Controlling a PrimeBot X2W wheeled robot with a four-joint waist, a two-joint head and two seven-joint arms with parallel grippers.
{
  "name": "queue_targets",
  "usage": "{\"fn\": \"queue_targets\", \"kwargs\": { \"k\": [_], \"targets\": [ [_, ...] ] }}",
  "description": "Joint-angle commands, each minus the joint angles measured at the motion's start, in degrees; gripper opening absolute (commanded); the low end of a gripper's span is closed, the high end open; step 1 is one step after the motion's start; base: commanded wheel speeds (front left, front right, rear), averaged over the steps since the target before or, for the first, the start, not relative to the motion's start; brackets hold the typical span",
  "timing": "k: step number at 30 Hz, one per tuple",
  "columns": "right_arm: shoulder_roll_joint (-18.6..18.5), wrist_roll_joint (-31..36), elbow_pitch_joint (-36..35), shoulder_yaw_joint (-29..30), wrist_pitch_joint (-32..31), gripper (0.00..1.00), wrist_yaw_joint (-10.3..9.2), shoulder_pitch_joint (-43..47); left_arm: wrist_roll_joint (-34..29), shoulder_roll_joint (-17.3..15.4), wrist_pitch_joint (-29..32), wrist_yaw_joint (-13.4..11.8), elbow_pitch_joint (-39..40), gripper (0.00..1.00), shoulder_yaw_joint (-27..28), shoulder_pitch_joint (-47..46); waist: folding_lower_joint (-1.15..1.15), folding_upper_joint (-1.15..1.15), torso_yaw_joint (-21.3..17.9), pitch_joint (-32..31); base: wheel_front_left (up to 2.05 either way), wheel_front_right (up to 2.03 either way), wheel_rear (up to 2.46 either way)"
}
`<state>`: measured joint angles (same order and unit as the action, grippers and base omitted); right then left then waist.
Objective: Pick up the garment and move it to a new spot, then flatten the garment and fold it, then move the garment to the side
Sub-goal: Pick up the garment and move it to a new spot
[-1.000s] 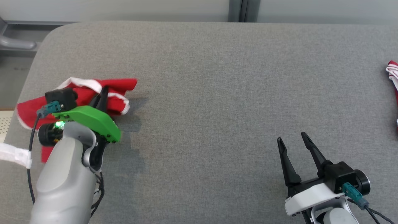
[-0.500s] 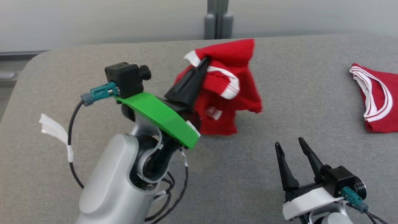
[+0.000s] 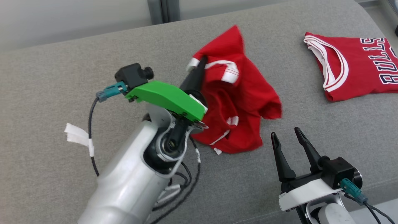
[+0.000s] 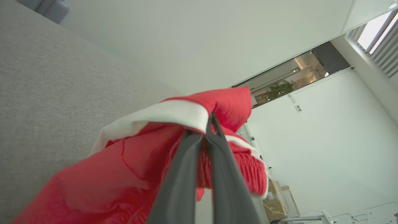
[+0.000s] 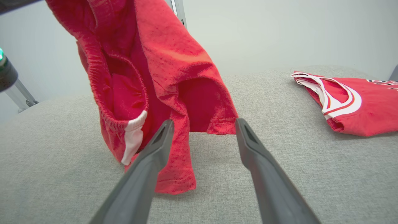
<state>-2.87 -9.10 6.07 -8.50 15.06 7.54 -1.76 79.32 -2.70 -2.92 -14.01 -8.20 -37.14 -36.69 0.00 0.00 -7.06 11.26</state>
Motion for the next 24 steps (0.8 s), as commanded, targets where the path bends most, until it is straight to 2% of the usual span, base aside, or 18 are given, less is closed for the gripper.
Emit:
{"fn": "queue_targets", "kwargs": {
  "k": [1,8,12,13,14,15,16,21,24],
  "targets": [
    [0.0,-0.3,-0.3,-0.2,0.1,1.00,-0.09,-1.0,-0.4,-0.4,-1.4,-0.6,-4.3,0.00,1.8,-1.8,0.00,0.00,-3.6,4.1,0.00,0.00,0.00],
    [0.0,-0.5,-0.2,-0.5,0.2,1.00,-0.09,-1.5,-0.2,-5.8,-8.2,-1.1,-27.7,0.00,10.9,-5.9,0.00,0.00,-4.4,5.4,0.00,0.00,0.00],
    [0.0,0.0,0.1,-0.1,0.1,1.00,-0.09,-1.6,-1.1,-7.3,-10.0,0.9,-36.7,0.00,12.5,-7.4,0.00,0.00,-3.5,5.0,0.00,0.00,0.00],
    [0.0,0.2,0.2,0.0,0.1,1.00,-0.09,-1.7,-1.5,-7.5,-10.4,1.2,-38.3,0.11,12.5,-7.7,0.00,0.00,-3.3,4.9,0.00,0.00,0.00],
    [0.0,0.2,0.4,0.1,0.1,1.00,-0.09,-1.7,-2.1,-7.6,-10.6,1.9,-40.1,0.44,12.2,-8.1,0.00,0.00,-2.9,4.6,0.00,0.00,0.00],
    [0.0,0.4,0.6,0.0,0.1,1.00,-0.09,-1.7,-2.4,-7.1,-10.8,2.7,-41.5,0.87,12.0,-8.3,0.00,0.00,-2.5,4.3,0.00,0.00,0.00],
    [0.0,0.5,0.7,0.0,0.1,1.00,-0.09,-1.7,-2.7,-6.7,-10.9,3.3,-42.4,1.00,11.8,-8.3,0.00,0.00,-2.2,4.0,0.00,0.00,0.00],
    [-0.1,1.0,0.9,0.5,0.1,1.00,-0.09,-0.9,-9.6,-7.8,-12.0,7.7,-45.3,1.00,7.4,-7.7,0.00,0.00,-0.4,1.4,0.00,0.00,0.00],
    [-0.1,1.6,0.6,1.5,0.1,1.00,-0.09,0.1,-17.5,-10.1,-12.4,8.7,-42.5,1.00,7.7,-6.0,0.00,0.00,0.7,-0.5,0.00,0.00,0.00]
  ]
}}
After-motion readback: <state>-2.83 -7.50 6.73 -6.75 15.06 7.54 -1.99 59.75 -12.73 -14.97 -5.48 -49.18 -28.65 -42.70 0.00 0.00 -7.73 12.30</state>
